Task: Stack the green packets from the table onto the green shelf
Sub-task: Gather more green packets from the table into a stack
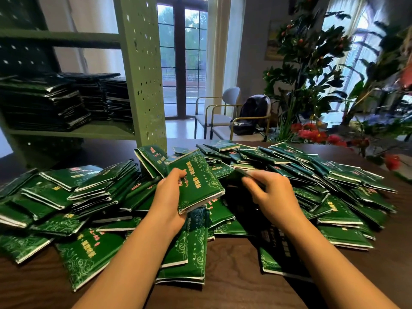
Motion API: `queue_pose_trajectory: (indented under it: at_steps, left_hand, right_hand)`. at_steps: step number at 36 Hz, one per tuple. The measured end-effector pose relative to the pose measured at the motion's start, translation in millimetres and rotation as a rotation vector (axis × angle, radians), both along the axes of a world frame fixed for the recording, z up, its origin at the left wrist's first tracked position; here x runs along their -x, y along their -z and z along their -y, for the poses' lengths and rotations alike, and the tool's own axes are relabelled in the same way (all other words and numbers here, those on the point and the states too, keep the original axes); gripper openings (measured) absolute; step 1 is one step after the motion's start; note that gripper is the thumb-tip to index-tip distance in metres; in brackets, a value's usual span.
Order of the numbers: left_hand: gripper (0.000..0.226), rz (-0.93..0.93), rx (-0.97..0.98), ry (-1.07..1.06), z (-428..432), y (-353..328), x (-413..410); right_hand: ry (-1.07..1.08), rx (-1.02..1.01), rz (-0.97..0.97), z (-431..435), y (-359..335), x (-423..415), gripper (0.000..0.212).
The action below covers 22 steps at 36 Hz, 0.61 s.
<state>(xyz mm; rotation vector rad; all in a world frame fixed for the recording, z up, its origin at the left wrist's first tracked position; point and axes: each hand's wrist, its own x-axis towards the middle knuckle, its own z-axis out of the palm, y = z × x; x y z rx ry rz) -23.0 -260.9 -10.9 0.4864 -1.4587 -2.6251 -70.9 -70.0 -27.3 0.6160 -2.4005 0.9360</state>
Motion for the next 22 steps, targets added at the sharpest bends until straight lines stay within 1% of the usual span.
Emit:
queue_pose_trajectory:
  at_steps: [3,5,7,9,11,12,14,16,17,20,22]
  left_hand:
    - [0.023,0.019,0.009,0.009,-0.3,1.3,1.1]
    - [0.033,0.034,0.021,0.029,-0.1,2.7,1.4]
    - [0.034,0.045,0.05,0.049,-1.2,3.2,1.5]
    - [0.032,0.061,0.08,0.063,-3.0,2.9,0.9]
    - [0.03,0.083,0.1,0.084,-3.5,3.8,0.8]
    - [0.03,0.091,0.098,0.102,-3.9,2.7,-0.4]
    - [0.029,0.111,0.094,0.15,-3.4,1.8,-1.7]
    - [0.019,0.137,0.117,0.229,-4.3,1.0,-3.4]
    - [0.017,0.144,0.137,0.276,-5.0,0.8,-5.0]
    - [0.029,0.14,0.174,0.382,-6.8,3.8,-6.6]
    - [0.033,0.115,0.197,0.403,-7.5,3.4,-8.9]
  right_hand:
    - [-0.039,0.289,-0.04,-0.3,-5.2,-2.9,0.016]
    - [-0.062,0.488,-0.028,-1.4,-8.5,-3.7,0.017]
    - [-0.101,0.694,0.011,-1.5,-12.9,-4.5,0.02]
    - [-0.167,0.956,0.118,-1.2,-18.5,-5.6,0.023]
    - [-0.279,1.234,0.297,-0.8,-23.2,-6.0,0.024]
    - [-0.336,1.331,0.366,-1.7,-24.4,-6.5,0.023]
    - [-0.417,1.432,0.464,-2.4,-24.0,-7.5,0.024]
    - [-0.465,1.475,0.531,-1.8,-22.8,-8.2,0.036]
    - [-0.504,1.488,0.549,-0.3,-23.4,-8.9,0.042]
    - [-0.626,1.49,0.606,4.2,-23.0,-9.1,0.05]
    - [-0.629,1.434,0.629,3.8,-22.0,-8.9,0.051]
